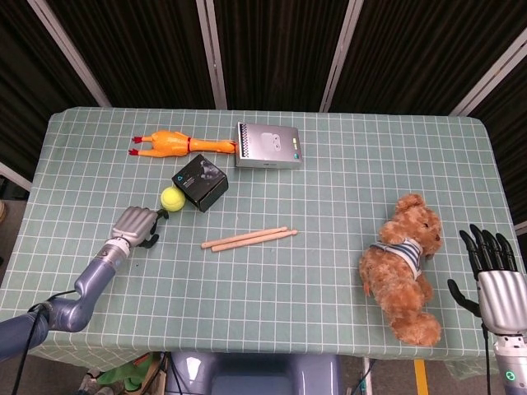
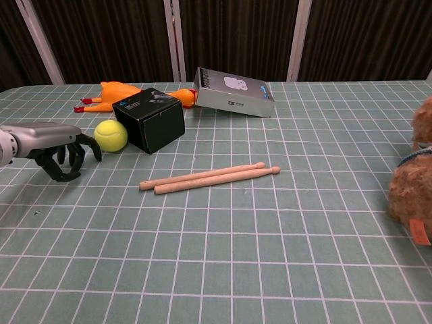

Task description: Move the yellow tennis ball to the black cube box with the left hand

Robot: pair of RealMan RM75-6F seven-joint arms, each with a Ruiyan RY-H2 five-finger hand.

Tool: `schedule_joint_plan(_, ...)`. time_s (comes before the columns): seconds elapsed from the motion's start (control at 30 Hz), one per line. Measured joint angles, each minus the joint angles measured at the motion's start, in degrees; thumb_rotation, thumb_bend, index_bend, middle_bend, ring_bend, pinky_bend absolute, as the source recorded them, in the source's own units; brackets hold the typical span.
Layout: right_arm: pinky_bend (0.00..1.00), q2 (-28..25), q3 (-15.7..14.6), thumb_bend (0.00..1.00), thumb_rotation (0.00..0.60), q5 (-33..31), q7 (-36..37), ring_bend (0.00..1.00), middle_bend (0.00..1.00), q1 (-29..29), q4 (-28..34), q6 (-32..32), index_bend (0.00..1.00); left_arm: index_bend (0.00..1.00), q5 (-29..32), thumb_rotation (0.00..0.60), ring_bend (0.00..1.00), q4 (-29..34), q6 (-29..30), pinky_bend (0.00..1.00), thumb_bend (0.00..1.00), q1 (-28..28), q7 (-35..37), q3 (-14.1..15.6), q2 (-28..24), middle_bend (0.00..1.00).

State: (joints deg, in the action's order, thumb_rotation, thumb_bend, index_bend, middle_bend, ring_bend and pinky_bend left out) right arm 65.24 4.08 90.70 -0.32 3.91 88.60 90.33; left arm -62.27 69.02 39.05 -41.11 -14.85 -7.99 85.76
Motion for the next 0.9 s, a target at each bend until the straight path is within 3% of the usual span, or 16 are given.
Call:
schedule_joint_plan(0.23,0.01,0.1,0.0,0.34,0.6,0.0,-0.2,0.0,0.0,0.1,0.0,-0.1,0.0,0.3,-0.2,0.6,0.36,0.0,1.4,0.33,0.42,0.0,1.0,-0.4,-0.6,0.53)
schedule_joint_plan(0.63,0.01,-0.5,0.2,0.34,0.6,0.2,1.1,0.0,0.0,0.0,0.2,0.4,0.0,0.33,-2.4,0.6,0.36,-5.2,-0.9,0.33,0.42,-3.3,4.2,-1.3,1.9,0.52)
schedule_joint_plan(0.9,0.01,-1.0,0.2,0.34,0.6,0.3,1.9,0.0,0.0,-0.1,0.3,0.5,0.0,0.35,-1.9,0.6,0.23,-8.5,-2.1,0.27,0.42,-5.7,2.3,-1.4,4.9,0.41)
